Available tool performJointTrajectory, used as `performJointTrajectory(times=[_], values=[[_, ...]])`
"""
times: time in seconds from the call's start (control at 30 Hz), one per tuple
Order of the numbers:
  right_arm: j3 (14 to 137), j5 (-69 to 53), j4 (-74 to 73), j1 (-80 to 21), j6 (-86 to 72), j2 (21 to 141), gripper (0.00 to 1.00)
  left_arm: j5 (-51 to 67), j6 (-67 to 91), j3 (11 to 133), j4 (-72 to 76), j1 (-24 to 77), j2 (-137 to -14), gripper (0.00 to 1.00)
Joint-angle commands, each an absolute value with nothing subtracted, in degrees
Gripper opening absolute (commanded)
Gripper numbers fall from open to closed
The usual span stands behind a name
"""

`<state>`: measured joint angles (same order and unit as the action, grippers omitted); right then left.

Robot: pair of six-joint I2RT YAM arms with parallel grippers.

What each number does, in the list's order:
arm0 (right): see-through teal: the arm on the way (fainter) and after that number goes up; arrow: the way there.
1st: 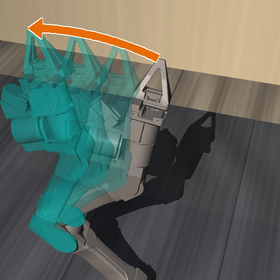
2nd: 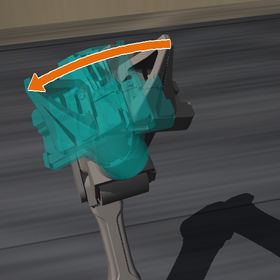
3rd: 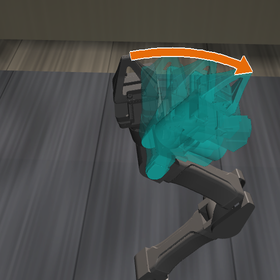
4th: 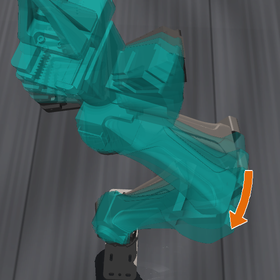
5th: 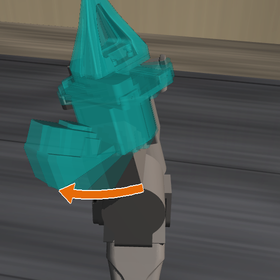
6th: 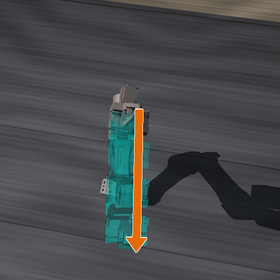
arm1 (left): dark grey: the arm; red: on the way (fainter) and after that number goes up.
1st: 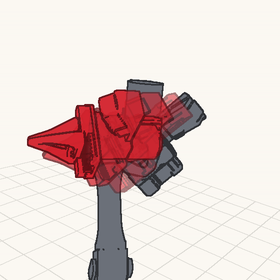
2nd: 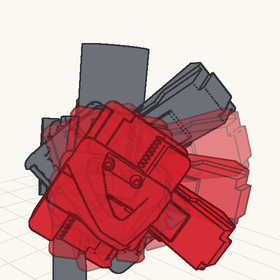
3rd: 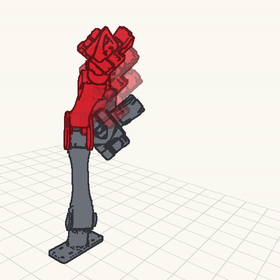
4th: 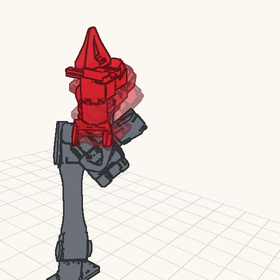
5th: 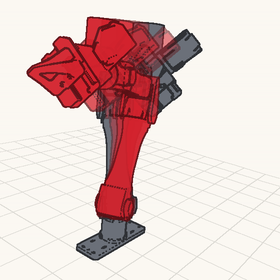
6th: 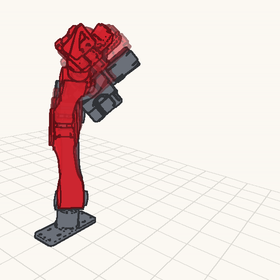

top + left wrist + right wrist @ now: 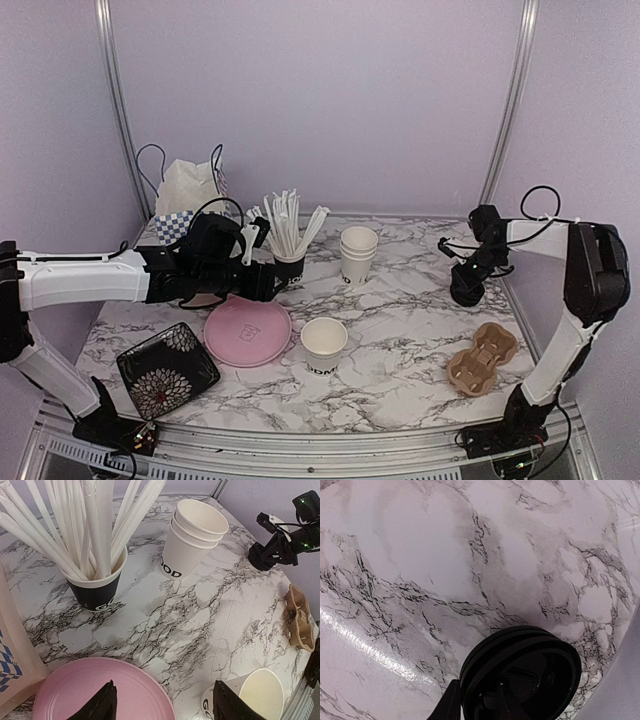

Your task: Pack the takeout coffee

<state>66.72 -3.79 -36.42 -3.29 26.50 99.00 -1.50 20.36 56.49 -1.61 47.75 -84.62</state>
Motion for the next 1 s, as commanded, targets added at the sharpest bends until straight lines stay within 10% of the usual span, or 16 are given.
performJointTrajectory(times=[0.0,0.57,0.97], values=[[68.64,-3.87,-35.16,-2.61,25.55,99.26,0.21,-1.23,20.48,55.95,0.26,47.99,-84.61,0.67],[70.69,-9.77,-41.13,-2.27,23.40,91.45,0.06,-1.44,19.52,56.43,1.10,48.08,-84.40,0.67],[77.86,-52.10,-48.55,-7.50,26.32,81.66,0.01,1.41,8.94,54.45,22.50,53.92,-82.87,0.68]])
